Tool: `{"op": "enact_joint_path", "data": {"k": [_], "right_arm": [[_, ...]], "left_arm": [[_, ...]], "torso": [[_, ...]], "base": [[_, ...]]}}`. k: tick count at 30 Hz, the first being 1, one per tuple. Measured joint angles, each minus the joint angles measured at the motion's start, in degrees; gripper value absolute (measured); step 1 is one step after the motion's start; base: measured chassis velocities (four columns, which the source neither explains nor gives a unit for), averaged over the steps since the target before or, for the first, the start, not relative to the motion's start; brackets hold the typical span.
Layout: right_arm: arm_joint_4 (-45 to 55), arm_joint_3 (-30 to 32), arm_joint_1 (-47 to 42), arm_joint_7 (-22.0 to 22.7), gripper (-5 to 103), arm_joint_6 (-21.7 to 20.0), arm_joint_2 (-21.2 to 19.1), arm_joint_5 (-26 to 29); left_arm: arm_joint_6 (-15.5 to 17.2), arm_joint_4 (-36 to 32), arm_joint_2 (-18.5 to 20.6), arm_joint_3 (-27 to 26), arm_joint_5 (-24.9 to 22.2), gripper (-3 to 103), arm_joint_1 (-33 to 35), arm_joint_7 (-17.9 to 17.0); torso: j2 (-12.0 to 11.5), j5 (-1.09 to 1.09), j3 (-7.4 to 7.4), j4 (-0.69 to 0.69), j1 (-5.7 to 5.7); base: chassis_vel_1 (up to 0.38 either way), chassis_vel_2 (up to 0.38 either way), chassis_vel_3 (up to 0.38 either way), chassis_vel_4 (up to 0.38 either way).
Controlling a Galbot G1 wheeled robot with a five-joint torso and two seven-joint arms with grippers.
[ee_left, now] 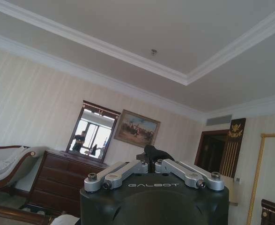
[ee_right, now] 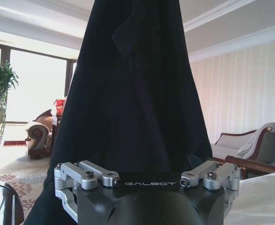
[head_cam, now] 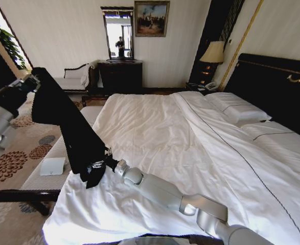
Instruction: Fold the clothes on the bed.
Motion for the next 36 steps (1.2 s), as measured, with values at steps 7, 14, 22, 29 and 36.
{"op": "enact_joint_path", "data": {"k": [7, 14, 22, 29, 36], "right_arm": [[-2.20, 0.71, 0.38, 1.68, 100, -0.11, 1.85, -1.67], [-4.19, 0.62, 0.94, 4.47, 87, -2.25, 4.02, -3.92], [-5.30, 0.45, 0.97, 4.90, 54, -2.20, 5.19, -4.39], [-5.70, 1.42, 0.76, 4.91, 27, -1.17, 5.47, -4.21], [-4.52, 2.68, 0.24, 4.68, 6, -0.82, 4.67, -3.28]], "left_arm": [[0.02, -0.51, 0.61, -0.46, -0.31, 1, 0.19, -0.01], [0.05, -1.58, 1.04, -1.74, -0.50, 1, 1.35, -0.09], [0.06, -2.22, 0.84, -2.93, -0.66, 1, 2.49, -0.45], [0.06, -2.35, 0.28, -3.30, -0.51, 1, 3.13, -0.48], [0.06, -2.23, 0.38, -3.78, -0.51, 1, 3.42, -0.50]], "torso": [[0.00, 0.00, 0.00, 0.00, 0.00], [0.00, -0.01, 0.00, 0.01, 0.00], [0.00, -0.01, 0.00, 0.00, 0.00], [0.00, -0.01, 0.00, 0.00, 0.00], [0.00, 0.00, 0.00, 0.00, 0.00]], "base": [[0.000, 0.000, 0.000, 0.000], [0.000, 0.000, 0.000, 0.000], [0.000, 0.000, 0.000, 0.000], [0.000, 0.000, 0.000, 0.000], [0.000, 0.000, 0.000, 0.000]]}}
